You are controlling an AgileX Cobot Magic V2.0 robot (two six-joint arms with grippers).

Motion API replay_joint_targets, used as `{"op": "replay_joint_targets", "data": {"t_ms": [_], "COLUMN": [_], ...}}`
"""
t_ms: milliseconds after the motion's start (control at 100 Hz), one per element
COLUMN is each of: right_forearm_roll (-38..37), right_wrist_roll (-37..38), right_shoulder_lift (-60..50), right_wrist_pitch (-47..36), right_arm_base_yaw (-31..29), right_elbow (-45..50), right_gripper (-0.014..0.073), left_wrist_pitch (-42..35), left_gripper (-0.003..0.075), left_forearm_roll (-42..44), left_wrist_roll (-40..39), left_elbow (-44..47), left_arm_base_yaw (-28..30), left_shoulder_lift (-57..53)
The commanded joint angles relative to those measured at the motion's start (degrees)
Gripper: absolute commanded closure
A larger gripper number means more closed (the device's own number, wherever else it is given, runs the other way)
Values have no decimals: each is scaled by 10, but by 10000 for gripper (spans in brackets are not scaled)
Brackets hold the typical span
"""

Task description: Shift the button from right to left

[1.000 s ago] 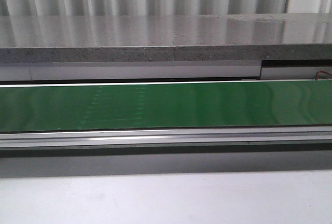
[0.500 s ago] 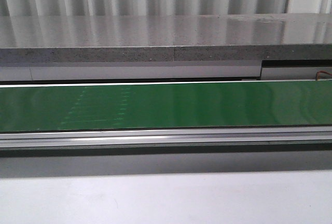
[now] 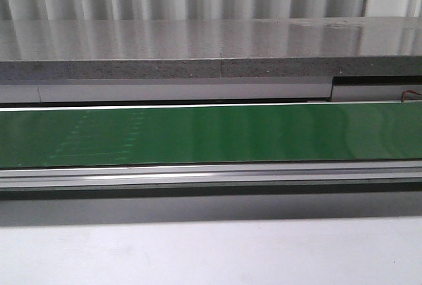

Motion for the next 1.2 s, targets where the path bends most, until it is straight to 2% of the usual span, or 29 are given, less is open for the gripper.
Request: {"op": "replay_joint_targets", "data": {"t_ms": [0,670,870,940,1090,1190], "right_forearm_roll": [1,1,1,1,1,1], "right_wrist_roll": [-3,-3,-3,-3,-3,-3], "right_shoulder_lift": [2,2,2,2,2,2], "right_wrist_pitch": [-38,-38,-38,-38,-38,-38], "right_arm_base_yaw": [1,1,1,1,1,1], "right_elbow": [-16,-16,-16,-16,-16,-16], "right_gripper": [661,661,661,661,661,661], "left_wrist_pitch": [-30,-31,-76,-99,-146,-170], "left_gripper": [740,740,740,740,740,740], "left_forearm_roll": [-16,-16,1,61,294,320], "left_wrist_roll": [-3,-3,-9,-66,-312,-338], "left_elbow": [-16,-16,-16,-12,17,46], "left_arm_base_yaw": [-5,-13,-26,-43,-77,-81], "left_shoulder_lift": [1,1,0,-3,-22,-39]}}
